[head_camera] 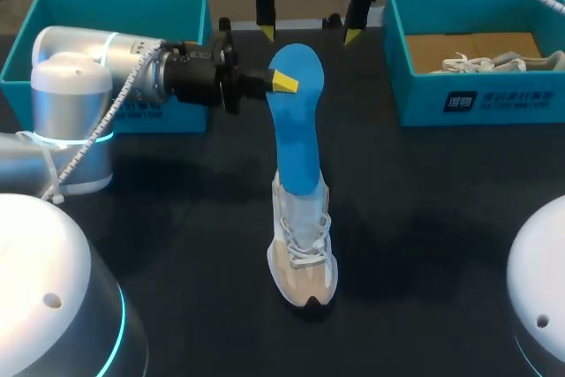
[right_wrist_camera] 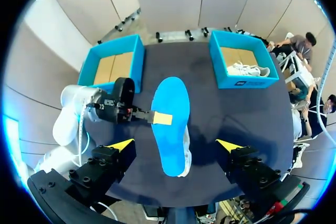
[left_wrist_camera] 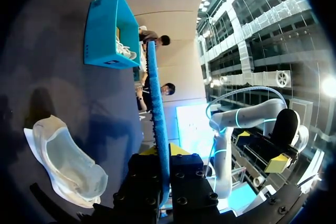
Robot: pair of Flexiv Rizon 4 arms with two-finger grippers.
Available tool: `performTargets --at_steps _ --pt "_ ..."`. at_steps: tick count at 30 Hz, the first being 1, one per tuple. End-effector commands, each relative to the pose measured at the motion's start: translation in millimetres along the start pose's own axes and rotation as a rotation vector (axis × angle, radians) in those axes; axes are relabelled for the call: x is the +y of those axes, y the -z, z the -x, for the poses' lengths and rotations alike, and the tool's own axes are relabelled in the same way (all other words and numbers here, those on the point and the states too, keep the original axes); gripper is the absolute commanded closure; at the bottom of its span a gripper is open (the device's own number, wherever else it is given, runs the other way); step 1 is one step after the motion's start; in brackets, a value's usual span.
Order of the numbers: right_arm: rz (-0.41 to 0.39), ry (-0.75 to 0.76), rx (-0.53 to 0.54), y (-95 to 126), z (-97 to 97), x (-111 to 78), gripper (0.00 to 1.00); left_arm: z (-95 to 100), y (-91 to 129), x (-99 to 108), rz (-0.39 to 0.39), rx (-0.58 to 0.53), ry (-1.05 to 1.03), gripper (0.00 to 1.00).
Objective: Take the shoe out of the shoebox, open the shoe tongue, remove and reinsert the insole, then place the shoe into the shoebox
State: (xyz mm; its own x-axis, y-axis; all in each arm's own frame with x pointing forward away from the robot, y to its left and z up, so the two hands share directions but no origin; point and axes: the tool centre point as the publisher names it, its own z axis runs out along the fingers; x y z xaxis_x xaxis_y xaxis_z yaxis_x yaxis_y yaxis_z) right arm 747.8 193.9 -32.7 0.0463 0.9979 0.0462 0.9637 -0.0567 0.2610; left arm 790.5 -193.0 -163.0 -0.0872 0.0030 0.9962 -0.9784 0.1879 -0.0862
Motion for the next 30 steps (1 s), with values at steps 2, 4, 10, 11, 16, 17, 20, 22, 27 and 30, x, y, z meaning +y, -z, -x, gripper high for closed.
performTargets --at_steps 2,4,10,11,16,17,20,22,27,30 --pt "-0.001 0.0 0.003 -0.7 0.6 0.4 0.0 0.0 -0.7 0.9 -0.002 -0.002 0.0 1.0" --pt "0.002 0.008 0.007 0.7 1.4 0.9 0.0 0.0 -0.7 0.9 -0.002 -0.002 0.0 1.0" --pt "-0.02 0.029 0.046 2.3 6.4 -0.8 0.0 0.0 -0.7 0.9 -0.002 -0.002 0.0 1.0" --pt "-0.024 0.032 0.05 2.3 6.8 -1.4 0.0 0.0 -0.7 0.9 -0.002 -0.002 0.0 1.0" --pt "-0.024 0.041 0.11 2.9 13.5 -4.8 0.0 0.0 -0.7 0.9 -0.002 -0.002 0.0 1.0" --pt "-0.024 0.042 0.109 3.3 15.3 -5.1 0.0 0.0 -0.7 0.9 -0.002 -0.002 0.0 1.0" --pt "-0.016 0.032 0.149 3.5 21.4 -6.1 0.0 0.0 -0.7 0.9 -0.002 -0.002 0.0 1.0" --pt "-0.007 0.027 0.181 3.6 26.2 -6.9 0.0 0.0 -0.7 0.9 -0.002 -0.002 0.0 1.0" --pt "-0.013 0.024 0.23 3.9 36.6 -8.4 0.0 0.0 -0.7 0.9 -0.002 -0.002 0.0 1.0" --pt "-0.03 0.035 0.266 3.3 40.6 -9.3 0.0 0.0 -0.7 0.9 -0.002 -0.002 0.0 1.0"
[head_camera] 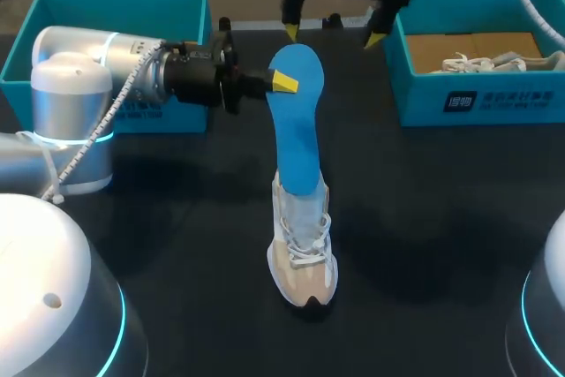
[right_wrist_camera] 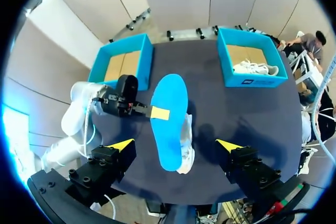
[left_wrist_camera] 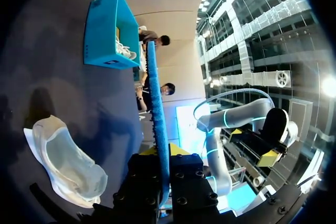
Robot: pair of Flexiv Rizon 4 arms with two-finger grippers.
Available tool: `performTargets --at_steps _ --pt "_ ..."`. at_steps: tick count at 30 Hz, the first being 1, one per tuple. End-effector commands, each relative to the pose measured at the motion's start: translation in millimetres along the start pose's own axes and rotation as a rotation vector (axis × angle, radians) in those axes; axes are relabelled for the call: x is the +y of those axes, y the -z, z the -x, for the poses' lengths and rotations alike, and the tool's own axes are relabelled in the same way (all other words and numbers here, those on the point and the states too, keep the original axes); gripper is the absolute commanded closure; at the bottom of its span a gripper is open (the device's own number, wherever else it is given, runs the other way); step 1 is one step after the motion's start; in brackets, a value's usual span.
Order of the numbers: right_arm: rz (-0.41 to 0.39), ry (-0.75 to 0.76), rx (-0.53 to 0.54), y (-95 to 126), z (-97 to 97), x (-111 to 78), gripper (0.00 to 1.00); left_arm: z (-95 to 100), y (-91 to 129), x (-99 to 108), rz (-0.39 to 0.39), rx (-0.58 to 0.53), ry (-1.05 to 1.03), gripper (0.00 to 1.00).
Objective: Take the shoe out of the shoebox, open the shoe tongue, remove and reinsert the insole, then place the shoe into the shoebox
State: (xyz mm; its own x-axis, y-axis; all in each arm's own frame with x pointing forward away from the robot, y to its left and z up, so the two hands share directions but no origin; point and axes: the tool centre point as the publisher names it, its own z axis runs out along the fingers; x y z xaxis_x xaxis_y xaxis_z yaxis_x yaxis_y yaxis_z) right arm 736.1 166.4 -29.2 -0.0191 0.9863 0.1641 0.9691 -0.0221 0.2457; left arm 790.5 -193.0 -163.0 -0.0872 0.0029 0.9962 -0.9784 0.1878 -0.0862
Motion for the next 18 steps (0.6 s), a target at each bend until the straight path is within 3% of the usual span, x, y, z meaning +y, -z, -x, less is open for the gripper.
performTargets --at_steps 1,18 --pt "-0.005 0.01 0.147 -2.3 14.4 -1.4 0.0 0.0 -0.7 0.9 -0.002 -0.002 0.0 1.0" --pt "-0.005 -0.019 0.413 -5.6 34.7 -11.7 0.0 0.0 -0.7 0.9 -0.002 -0.002 0.0 1.0"
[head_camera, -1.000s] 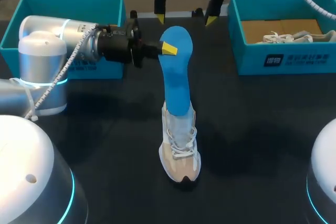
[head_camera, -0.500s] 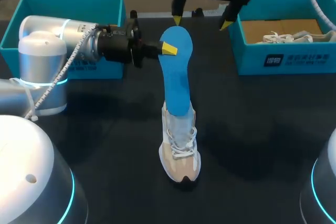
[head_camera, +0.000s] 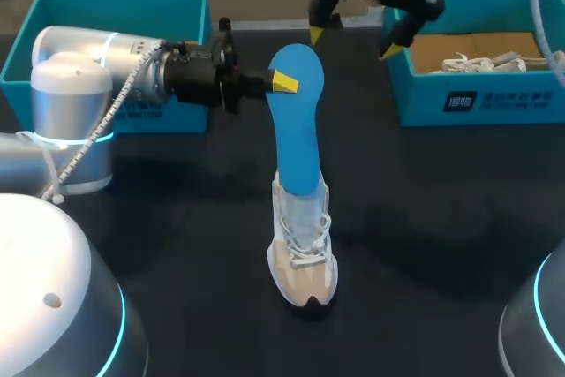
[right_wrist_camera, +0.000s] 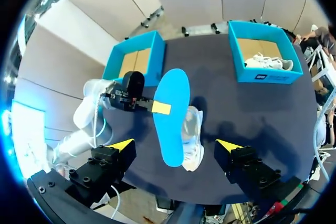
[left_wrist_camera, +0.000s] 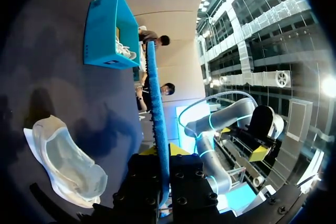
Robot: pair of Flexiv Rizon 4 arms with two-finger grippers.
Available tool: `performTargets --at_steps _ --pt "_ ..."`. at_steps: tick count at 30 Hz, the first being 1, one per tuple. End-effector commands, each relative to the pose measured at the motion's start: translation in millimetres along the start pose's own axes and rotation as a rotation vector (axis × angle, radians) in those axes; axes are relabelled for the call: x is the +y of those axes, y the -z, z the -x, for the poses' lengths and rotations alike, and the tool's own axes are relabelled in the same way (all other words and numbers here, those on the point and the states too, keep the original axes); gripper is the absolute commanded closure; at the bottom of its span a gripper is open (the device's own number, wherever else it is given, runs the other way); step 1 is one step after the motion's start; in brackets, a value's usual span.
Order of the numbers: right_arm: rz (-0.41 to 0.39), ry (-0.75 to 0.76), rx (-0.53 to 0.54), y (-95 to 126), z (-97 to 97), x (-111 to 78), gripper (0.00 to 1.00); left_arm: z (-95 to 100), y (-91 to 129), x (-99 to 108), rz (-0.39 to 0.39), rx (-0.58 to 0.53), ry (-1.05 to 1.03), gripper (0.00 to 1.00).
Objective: Take the shoe out of the shoebox, open the shoe tongue, remove and reinsert the insole, then place the shoe into the shoebox
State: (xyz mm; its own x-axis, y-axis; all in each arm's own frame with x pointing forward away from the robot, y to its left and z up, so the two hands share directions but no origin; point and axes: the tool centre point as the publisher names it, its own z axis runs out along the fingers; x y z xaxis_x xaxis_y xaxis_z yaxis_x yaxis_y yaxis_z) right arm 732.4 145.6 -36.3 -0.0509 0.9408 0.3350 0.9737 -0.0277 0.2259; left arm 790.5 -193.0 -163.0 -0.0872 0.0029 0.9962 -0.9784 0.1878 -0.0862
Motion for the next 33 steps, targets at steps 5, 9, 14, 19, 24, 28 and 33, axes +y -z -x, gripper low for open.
performTargets --at_steps 5,9,14,19,24,28,33 --pt "0.03 -0.022 0.307 0.3 21.4 -7.9 0.0 0.1 -0.7 0.9 -0.002 -0.002 0.0 1.0" --pt "0.044 -0.016 0.363 0.6 25.5 -9.6 0.0 0.1 -0.7 0.9 -0.002 -0.002 0.0 1.0" --pt "0.06 -0.01 0.429 -1.1 32.6 -11.5 0.0 0.1 -0.7 0.9 -0.002 -0.002 0.0 1.0" --pt "0.04 -0.006 0.485 -7.5 39.4 -14.0 0.0 0.1 -0.7 0.9 -0.002 -0.002 0.0 1.0" --pt "0.017 -0.002 0.535 -13.1 43.8 -14.6 0.0 0.1 -0.7 0.9 -0.002 -0.002 0.0 1.0" --pt "0.006 -0.001 0.568 -17.7 46.4 -14.3 0.0 0.1 -0.7 0.9 -0.002 -0.002 0.0 1.0" --pt "0.017 -0.013 0.621 -24.8 50.8 -14.5 0.0 0.1 -0.7 0.9 -0.002 -0.002 0.0 1.0"
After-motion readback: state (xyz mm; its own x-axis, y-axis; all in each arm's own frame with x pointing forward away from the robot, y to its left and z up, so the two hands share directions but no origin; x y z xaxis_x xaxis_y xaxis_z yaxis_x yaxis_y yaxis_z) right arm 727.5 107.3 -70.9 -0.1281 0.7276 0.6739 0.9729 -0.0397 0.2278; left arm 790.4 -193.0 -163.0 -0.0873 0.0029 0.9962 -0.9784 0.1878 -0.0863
